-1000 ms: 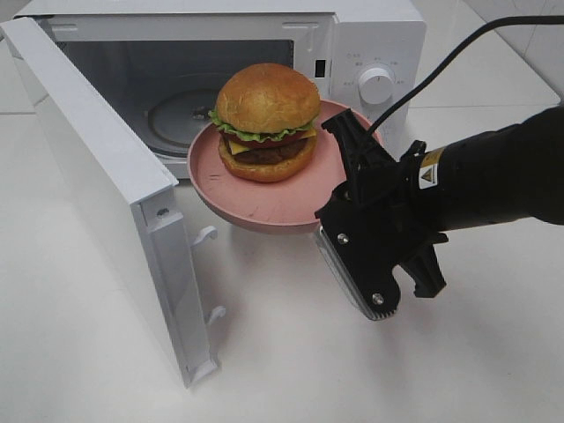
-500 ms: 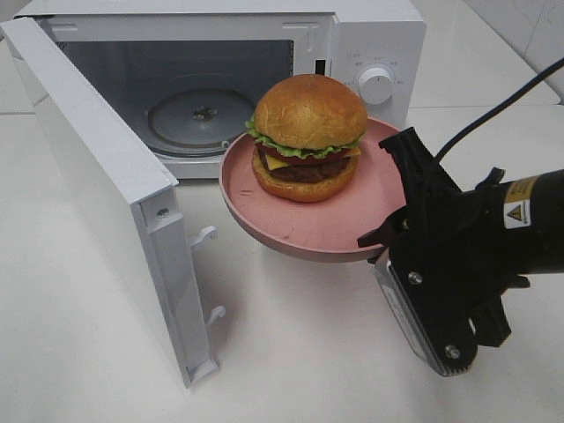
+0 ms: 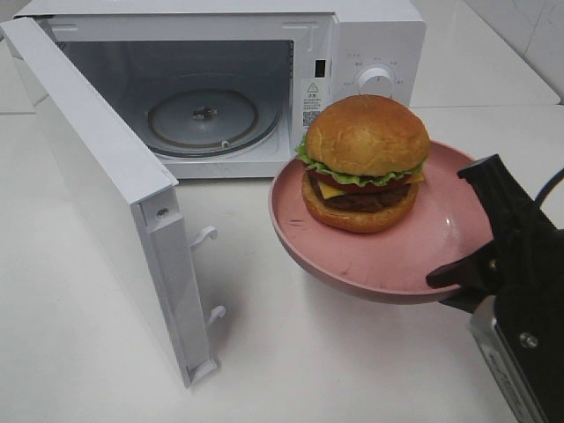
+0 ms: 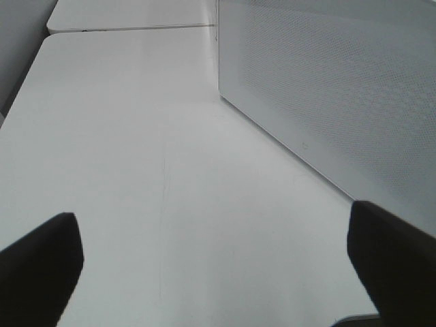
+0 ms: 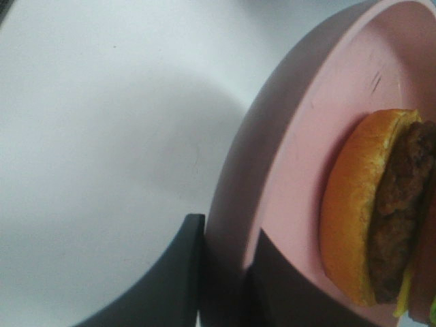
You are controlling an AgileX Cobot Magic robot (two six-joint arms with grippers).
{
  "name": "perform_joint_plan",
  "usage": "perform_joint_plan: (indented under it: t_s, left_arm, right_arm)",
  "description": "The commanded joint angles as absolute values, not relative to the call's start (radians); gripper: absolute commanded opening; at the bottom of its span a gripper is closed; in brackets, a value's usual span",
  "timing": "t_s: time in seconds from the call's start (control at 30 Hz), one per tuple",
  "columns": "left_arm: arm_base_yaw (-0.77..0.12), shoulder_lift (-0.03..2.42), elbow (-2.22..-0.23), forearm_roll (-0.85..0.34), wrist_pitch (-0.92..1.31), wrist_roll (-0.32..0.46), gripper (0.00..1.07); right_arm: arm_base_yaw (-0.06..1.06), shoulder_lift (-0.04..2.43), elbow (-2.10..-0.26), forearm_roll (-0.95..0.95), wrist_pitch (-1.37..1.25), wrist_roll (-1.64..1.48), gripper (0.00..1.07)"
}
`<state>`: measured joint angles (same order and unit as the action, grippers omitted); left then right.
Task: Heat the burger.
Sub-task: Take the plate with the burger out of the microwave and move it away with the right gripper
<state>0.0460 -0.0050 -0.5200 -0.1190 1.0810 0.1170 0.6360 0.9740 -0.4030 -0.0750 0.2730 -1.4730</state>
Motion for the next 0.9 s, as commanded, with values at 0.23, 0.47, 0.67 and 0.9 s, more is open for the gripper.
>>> perform_joint_plan:
  t_s: [0.23,0.47,0.67,0.9]
  left_arm:
    - [0.045,-0.022,-0.516,-0.121,1.072,0.117,0.98]
    - [0.045,-0.022,-0.516,-0.121,1.072,0.117,0.98]
    - [0.045,-0.022,-0.516,-0.121,1.072,0.117,0.98]
    - [0.045,-0.022,-0.516,-0.121,1.072,0.117,0.98]
  right_arm:
    - [0.635,0.806,-0.368,-0.232,0.353,-1.276,0.0]
    - [0.633,0.775,-0.366,-0.367,0.439,-1.082,0.0]
    - [0.633,0.775,-0.366,-0.538,0.493,-0.835,0.0]
    - [0.633,0.775,-0.366,-0.668,0.584,-0.576,0.0]
